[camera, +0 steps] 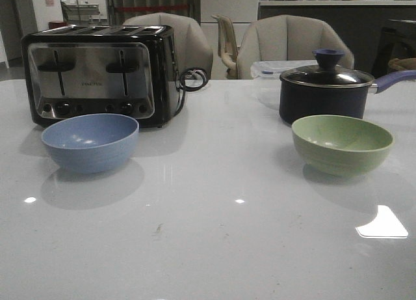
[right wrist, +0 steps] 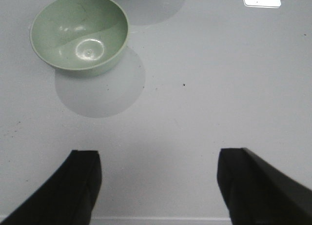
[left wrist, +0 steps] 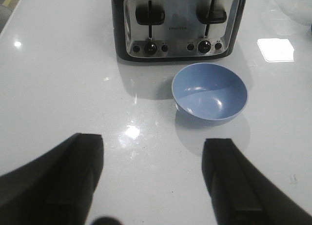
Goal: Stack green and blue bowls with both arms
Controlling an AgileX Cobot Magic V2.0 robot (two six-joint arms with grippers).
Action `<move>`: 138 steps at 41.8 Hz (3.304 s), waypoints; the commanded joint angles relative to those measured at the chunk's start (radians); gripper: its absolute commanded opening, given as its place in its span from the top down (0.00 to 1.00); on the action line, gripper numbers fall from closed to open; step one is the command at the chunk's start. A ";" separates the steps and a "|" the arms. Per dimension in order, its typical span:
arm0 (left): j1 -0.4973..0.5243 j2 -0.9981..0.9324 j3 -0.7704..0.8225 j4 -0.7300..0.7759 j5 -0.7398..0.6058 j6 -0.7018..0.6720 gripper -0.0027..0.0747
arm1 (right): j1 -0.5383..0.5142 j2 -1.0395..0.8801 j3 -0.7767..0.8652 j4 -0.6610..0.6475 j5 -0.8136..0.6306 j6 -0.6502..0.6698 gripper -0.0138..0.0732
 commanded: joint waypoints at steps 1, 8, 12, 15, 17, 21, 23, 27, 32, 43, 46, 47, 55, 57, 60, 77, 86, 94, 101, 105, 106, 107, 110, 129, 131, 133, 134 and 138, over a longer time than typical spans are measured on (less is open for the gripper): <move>-0.010 0.015 -0.026 -0.028 -0.075 0.033 0.24 | -0.007 0.055 -0.050 0.008 -0.096 -0.008 0.14; -0.118 0.018 -0.026 -0.094 -0.093 0.116 0.24 | -0.007 0.223 -0.152 0.061 -0.098 -0.008 0.14; -0.170 0.018 -0.026 -0.094 -0.096 0.118 0.24 | -0.007 0.341 -0.229 0.080 -0.097 -0.008 0.14; -0.196 0.018 -0.026 -0.094 -0.100 0.118 0.24 | -0.007 0.429 -0.287 0.092 -0.097 -0.008 0.14; -0.207 0.018 -0.026 -0.094 -0.103 0.118 0.24 | -0.007 0.491 -0.328 0.096 -0.095 -0.008 0.14; -0.215 0.018 -0.026 -0.094 -0.105 0.118 0.24 | -0.007 0.614 -0.407 0.101 -0.091 -0.010 0.14; -0.215 0.018 -0.026 -0.094 -0.105 0.118 0.24 | -0.007 0.664 -0.439 0.112 -0.086 -0.024 0.14; -0.215 0.018 -0.026 -0.096 -0.105 0.118 0.24 | -0.007 0.775 -0.511 0.162 -0.070 -0.078 0.14; -0.215 0.018 -0.026 -0.099 -0.105 0.118 0.24 | -0.007 0.899 -0.591 0.211 -0.047 -0.126 0.14; -0.215 0.018 -0.026 -0.101 -0.099 0.118 0.24 | -0.007 1.096 -0.716 0.236 -0.045 -0.148 0.14; -0.215 0.018 -0.026 -0.101 -0.089 0.118 0.24 | -0.007 1.130 -0.737 0.236 -0.047 -0.149 0.14; -0.215 0.018 -0.026 -0.101 -0.086 0.118 0.24 | -0.007 1.138 -0.743 0.236 -0.047 -0.149 0.14; -0.215 0.018 -0.026 -0.117 -0.075 0.118 0.24 | -0.007 1.183 -0.770 0.236 -0.044 -0.175 0.30; -0.215 0.018 -0.026 -0.122 -0.075 0.118 0.24 | -0.007 1.183 -0.770 0.238 -0.044 -0.175 0.41; -0.215 0.018 -0.026 -0.122 -0.075 0.118 0.24 | -0.007 1.183 -0.770 0.238 -0.043 -0.175 0.52; -0.215 0.018 -0.026 -0.122 -0.075 0.118 0.24 | 0.010 1.094 -0.770 0.244 -0.019 -0.188 0.79; -0.215 0.018 -0.026 -0.136 -0.075 0.118 0.24 | 0.145 0.966 -0.824 0.244 0.036 -0.243 0.79; -0.215 0.018 -0.026 -0.136 -0.075 0.118 0.24 | 0.316 0.969 -0.853 0.244 0.058 -0.244 0.79; -0.215 0.018 -0.026 -0.136 -0.075 0.118 0.24 | 0.425 1.040 -0.853 0.244 0.037 -0.244 0.79; -0.215 0.018 -0.026 -0.136 -0.075 0.118 0.24 | 0.450 1.086 -0.853 0.244 0.023 -0.244 0.79; -0.215 0.018 -0.026 -0.136 -0.075 0.118 0.24 | 0.451 1.097 -0.853 0.244 0.022 -0.244 0.79; -0.215 0.018 -0.026 -0.136 -0.075 0.118 0.24 | 0.452 1.111 -0.853 0.244 0.021 -0.244 0.79; -0.215 0.018 -0.026 -0.136 -0.075 0.118 0.24 | 0.452 1.145 -0.853 0.243 0.020 -0.244 0.79; -0.215 0.018 -0.026 -0.136 -0.083 0.118 0.24 | 0.450 1.203 -0.855 0.234 0.008 -0.244 0.32; -0.215 0.018 -0.026 -0.136 -0.083 0.118 0.24 | 0.449 1.202 -0.860 0.224 0.016 -0.244 0.28; -0.215 0.018 -0.026 -0.136 -0.083 0.118 0.24 | 0.449 1.196 -0.869 0.218 0.036 -0.243 0.28; -0.215 0.018 -0.026 -0.136 -0.083 0.118 0.24 | 0.449 1.191 -0.870 0.218 0.041 -0.243 0.29; -0.215 0.018 -0.026 -0.136 -0.083 0.118 0.24 | 0.449 1.145 -0.866 0.223 0.053 -0.243 0.29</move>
